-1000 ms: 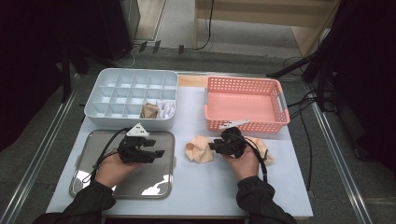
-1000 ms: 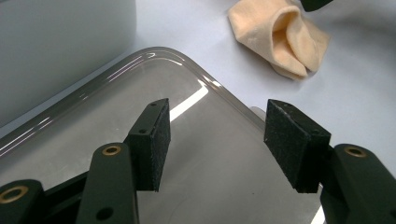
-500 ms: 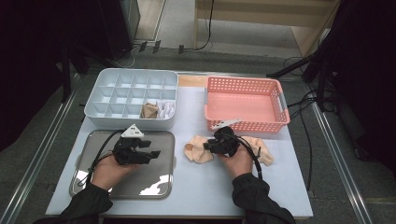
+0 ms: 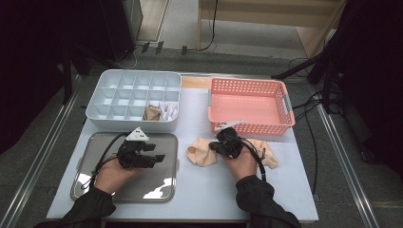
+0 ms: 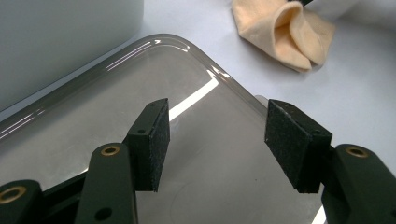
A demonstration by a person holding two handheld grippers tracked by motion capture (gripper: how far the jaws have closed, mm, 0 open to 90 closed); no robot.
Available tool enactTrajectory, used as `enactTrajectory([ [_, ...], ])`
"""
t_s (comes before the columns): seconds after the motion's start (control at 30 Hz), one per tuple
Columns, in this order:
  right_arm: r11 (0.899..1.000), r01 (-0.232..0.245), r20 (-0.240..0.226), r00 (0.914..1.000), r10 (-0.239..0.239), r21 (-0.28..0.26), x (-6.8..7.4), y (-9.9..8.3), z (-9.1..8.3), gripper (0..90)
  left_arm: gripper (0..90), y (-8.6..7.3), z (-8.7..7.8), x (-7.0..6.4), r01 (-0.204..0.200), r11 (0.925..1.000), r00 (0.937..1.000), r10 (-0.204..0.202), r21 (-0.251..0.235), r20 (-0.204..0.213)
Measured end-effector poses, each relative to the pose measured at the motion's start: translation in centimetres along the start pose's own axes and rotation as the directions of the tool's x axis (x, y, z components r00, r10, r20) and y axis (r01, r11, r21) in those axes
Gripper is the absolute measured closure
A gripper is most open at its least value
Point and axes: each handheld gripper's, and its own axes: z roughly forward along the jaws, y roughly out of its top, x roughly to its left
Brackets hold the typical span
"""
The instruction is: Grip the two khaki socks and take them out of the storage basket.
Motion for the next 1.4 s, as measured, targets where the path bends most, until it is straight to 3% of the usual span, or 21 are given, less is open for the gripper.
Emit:
enactTrajectory([
  [0.1,1.0,-0.011,-0.012,0.9999,0.011,-0.025,-0.2,0.0,-1.0,90.0,42.0,0.1,0.0,0.0,0.0,1.0,1.0,0.0,0.001,0.0],
  [0.47,0.999,-0.031,-0.047,0.9984,0.031,-0.011,-0.5,-1.3,-3.1,90.0,42.0,0.7,0.6,-0.5,-0.025,0.9997,0.9995,0.025,0.002,0.022],
  [0.7,0.998,-0.063,-0.043,0.9972,0.062,-0.032,-1.1,-2.4,-4.9,89.9,42.1,1.2,1.1,-0.9,-0.043,0.999,0.9984,0.043,0.005,0.038],
  [0.87,0.995,-0.101,-0.041,0.9941,0.101,-0.011,-2.2,-3.5,-5.9,89.7,42.2,1.4,1.3,-1.0,-0.052,0.9986,0.9976,0.052,0.007,0.045],
  [1.4,0.986,-0.165,-0.021,0.9861,0.165,0.017,-3.9,-6.0,-7.5,89.0,42.4,2.4,2.5,-2.1,-0.083,0.9966,0.9932,0.082,0.008,0.083],
])
